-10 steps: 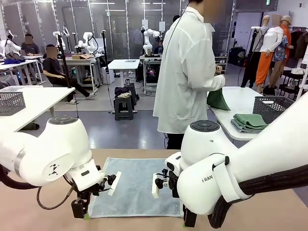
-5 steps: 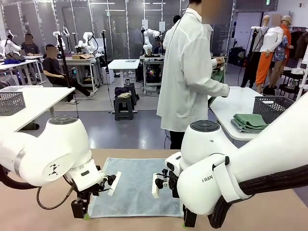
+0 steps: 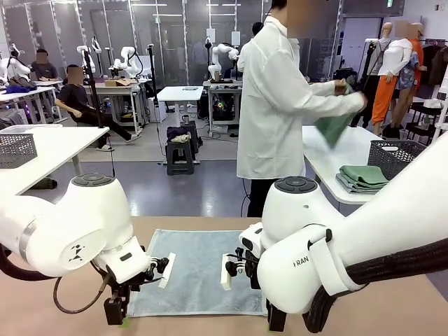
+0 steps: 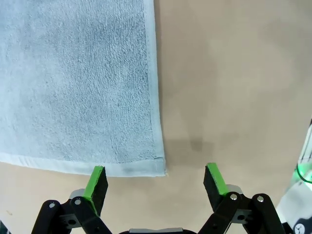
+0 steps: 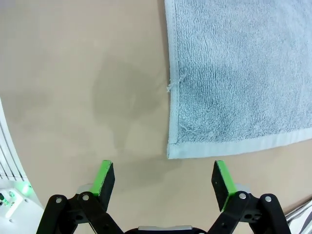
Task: Fold the towels and place them in the basket.
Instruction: When a person lays out a Towel with hook on the table, fold it in half twice.
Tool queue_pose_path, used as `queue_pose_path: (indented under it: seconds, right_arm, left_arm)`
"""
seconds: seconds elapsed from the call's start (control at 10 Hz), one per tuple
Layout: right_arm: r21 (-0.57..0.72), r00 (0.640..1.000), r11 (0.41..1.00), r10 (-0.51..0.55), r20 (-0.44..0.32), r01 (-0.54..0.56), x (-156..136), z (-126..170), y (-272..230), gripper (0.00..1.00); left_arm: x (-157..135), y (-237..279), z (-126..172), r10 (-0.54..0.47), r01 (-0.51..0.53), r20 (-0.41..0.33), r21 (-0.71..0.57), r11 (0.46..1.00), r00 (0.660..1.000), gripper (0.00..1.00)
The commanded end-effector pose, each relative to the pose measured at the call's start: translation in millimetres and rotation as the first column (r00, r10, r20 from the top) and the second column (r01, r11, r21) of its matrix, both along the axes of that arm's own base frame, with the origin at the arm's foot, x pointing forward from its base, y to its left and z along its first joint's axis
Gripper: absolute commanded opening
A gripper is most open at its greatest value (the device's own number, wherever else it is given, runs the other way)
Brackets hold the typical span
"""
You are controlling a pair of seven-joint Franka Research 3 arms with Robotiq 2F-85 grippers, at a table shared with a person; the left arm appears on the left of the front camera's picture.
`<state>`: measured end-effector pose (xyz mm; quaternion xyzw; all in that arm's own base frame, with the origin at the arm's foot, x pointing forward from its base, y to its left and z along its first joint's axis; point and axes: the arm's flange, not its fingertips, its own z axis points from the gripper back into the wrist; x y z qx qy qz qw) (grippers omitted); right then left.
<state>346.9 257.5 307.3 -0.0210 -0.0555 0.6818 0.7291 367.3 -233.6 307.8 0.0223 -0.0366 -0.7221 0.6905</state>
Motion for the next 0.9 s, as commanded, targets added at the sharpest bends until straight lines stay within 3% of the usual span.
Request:
queue_pose_path:
  seconds: [0.0,0.8]
  right_arm:
    - [-0.017,1.000,1.000,-0.006,0.015,0.007,6.0,-6.7,14.3,1.00]
    - [-0.054,1.000,0.998,-0.021,0.012,0.022,7.3,-15.9,25.1,0.99]
  left_arm:
    - [-2.3,2.5,-3.8,0.036,-0.036,0.003,0.001,0.999,0.999,1.00]
    - [2.3,-0.9,-11.6,0.031,-0.031,-0.002,-0.058,0.998,1.000,1.00]
